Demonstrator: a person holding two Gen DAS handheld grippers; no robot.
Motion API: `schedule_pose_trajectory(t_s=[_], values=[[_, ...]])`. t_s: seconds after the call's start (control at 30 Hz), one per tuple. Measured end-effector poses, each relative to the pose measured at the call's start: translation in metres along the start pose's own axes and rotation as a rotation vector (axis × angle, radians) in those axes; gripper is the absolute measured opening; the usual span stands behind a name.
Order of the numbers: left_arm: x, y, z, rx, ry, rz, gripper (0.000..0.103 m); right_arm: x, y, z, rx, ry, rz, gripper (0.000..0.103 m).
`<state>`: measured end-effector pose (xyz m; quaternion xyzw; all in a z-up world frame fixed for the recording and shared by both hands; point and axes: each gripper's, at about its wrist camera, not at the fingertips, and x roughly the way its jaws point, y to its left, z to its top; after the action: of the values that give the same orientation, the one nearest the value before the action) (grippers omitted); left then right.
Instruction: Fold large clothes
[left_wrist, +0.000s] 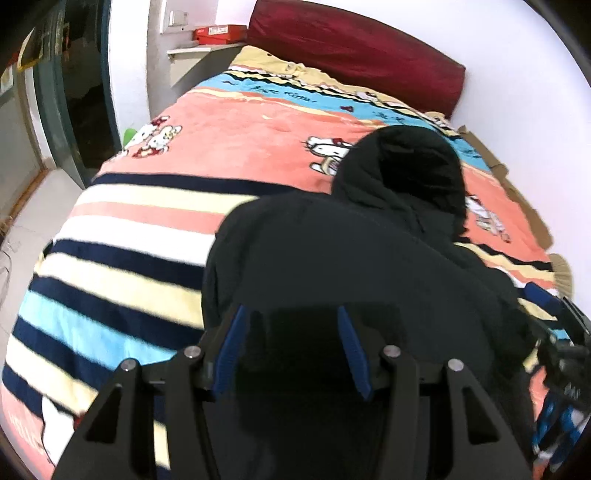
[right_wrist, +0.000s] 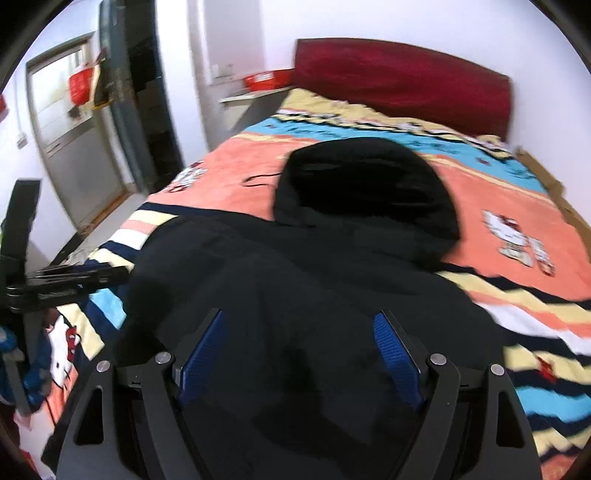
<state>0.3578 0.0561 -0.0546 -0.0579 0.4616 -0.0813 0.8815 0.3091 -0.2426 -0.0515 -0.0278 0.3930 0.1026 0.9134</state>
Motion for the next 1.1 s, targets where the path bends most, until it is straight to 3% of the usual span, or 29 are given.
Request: schedule_pose_trajectory(t_s=[0.1, 0.2, 0.33, 0.47, 0.6, 0.73, 0.83, 0.97, 1.1], values=[[0.023, -0.004, -0.001, 0.023, 0.007, 0.013, 0.05, 0.029, 0.013, -0.002, -0.029, 0.034, 0.0, 0.081], [0.045, -0.018, -0.013, 0.048, 0.048, -0.023, 0.05, 0.05, 0.012, -0.016, -0.055, 0.076, -0.015, 0.081], [0.06, -0.049, -0.044, 0.2, 0.079, 0.042, 0.051, 0.053, -0.013, -0.036, -0.048, 0.091, -0.014, 0.082], [0.062, -0.056, -0.061, 0.245, 0.096, 0.075, 0.051, 0.038, -0.036, -0.058, -0.057, 0.102, -0.013, 0.082], [0.053, -0.05, -0.056, 0.205, 0.123, 0.051, 0.051, 0.024, -0.047, -0.078, -0.063, 0.124, -0.031, 0.082], [0.028, -0.058, -0.046, 0.196, 0.049, 0.045, 0.051, 0.011, -0.055, -0.075, -0.058, 0.134, -0.046, 0.082], [0.021, -0.062, -0.027, 0.188, 0.005, 0.038, 0.051, -0.003, -0.058, -0.06, -0.057, 0.092, -0.045, 0.082], [0.037, -0.067, -0.009, 0.189, -0.009, 0.069, 0.051, -0.001, -0.057, -0.044, -0.068, 0.064, -0.052, 0.082], [0.069, -0.074, -0.024, 0.239, 0.04, 0.108, 0.052, 0.027, -0.063, -0.053, -0.09, 0.113, -0.091, 0.082]])
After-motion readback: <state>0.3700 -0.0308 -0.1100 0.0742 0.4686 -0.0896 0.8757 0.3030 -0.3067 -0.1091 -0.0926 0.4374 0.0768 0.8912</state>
